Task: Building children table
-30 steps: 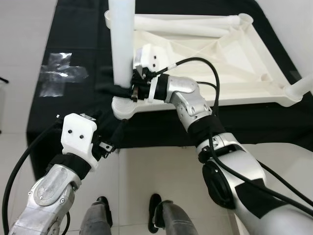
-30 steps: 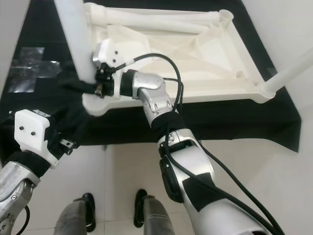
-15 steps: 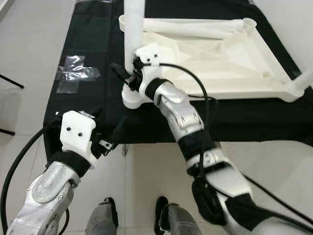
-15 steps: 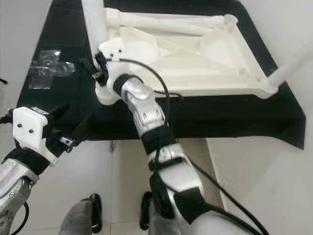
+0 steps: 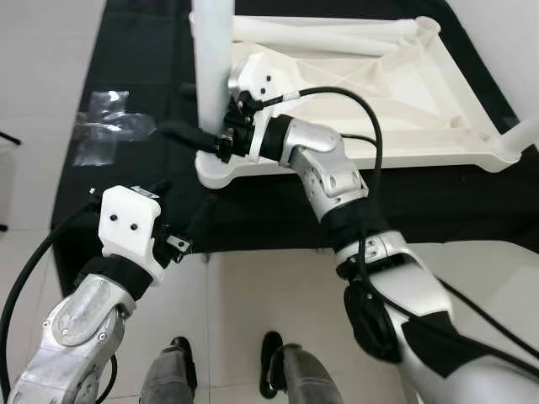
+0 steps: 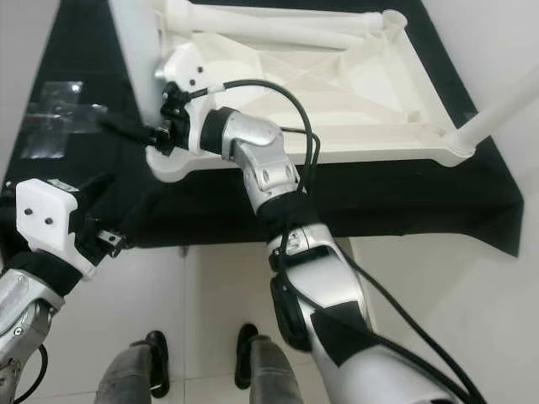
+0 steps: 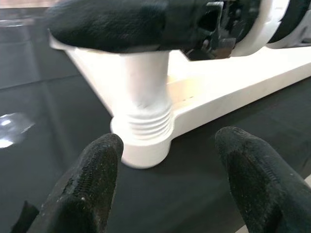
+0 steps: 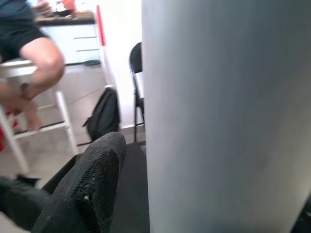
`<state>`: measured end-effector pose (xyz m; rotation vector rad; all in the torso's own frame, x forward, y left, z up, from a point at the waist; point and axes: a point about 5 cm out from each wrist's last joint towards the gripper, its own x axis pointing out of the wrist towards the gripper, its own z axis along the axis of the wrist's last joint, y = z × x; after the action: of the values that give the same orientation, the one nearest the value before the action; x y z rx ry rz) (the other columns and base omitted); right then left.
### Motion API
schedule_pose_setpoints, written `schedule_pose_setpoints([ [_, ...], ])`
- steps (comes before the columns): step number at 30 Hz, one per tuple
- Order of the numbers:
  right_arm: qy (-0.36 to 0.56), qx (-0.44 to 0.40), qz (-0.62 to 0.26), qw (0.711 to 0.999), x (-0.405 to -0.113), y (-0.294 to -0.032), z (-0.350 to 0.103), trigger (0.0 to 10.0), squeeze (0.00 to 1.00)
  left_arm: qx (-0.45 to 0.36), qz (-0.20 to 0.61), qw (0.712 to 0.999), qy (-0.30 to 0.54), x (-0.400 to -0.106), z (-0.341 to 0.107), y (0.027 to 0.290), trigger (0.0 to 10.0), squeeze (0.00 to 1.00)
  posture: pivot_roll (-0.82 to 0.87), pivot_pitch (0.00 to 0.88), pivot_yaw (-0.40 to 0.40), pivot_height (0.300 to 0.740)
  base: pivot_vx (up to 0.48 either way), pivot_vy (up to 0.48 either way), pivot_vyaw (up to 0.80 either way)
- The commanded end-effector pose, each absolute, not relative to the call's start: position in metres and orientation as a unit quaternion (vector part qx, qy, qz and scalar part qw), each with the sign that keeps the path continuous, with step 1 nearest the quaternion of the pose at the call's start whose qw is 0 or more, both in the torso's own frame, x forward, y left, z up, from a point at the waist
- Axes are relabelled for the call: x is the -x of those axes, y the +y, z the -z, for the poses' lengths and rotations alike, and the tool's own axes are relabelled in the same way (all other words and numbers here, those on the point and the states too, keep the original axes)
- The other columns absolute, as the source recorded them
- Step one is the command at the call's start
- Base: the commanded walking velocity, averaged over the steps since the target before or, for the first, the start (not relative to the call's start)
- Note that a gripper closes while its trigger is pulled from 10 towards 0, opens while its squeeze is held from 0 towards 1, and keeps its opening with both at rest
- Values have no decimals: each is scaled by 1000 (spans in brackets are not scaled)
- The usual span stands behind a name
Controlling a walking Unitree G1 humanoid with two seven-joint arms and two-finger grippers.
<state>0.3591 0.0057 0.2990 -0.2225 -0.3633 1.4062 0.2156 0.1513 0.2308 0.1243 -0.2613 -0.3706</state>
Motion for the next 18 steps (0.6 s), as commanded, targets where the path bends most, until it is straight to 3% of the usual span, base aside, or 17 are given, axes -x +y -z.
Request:
schedule_pose_setpoints([
  [1,-151,112,-667,721,-356,12,-289,10000,0,-65,186,973,-117,-215,-225,151,10000,0,183,310,-168,740,0,0,0],
  [4,-141,123,-695,695,-354,14,-285,10000,0,-70,186,973,-117,-214,-226,153,10000,0,184,313,-167,740,0,0,0],
  [6,-130,116,-720,672,-353,14,-283,0,0,-72,183,973,-117,-213,-227,155,10000,0,186,317,-167,740,0,0,0],
  [12,-122,106,-731,663,-354,8,-280,0,0,-70,186,974,-111,-212,-225,153,10000,0,188,318,-157,740,0,0,0],
  [16,-122,95,-719,677,-358,1,-277,0,0,-71,189,973,-109,-213,-224,153,10000,0,187,319,-154,740,0,0,0],
  [18,-125,91,-689,708,-364,-15,-267,0,0,-74,188,973,-110,-214,-225,154,10000,0,197,316,-157,740,0,0,0],
])
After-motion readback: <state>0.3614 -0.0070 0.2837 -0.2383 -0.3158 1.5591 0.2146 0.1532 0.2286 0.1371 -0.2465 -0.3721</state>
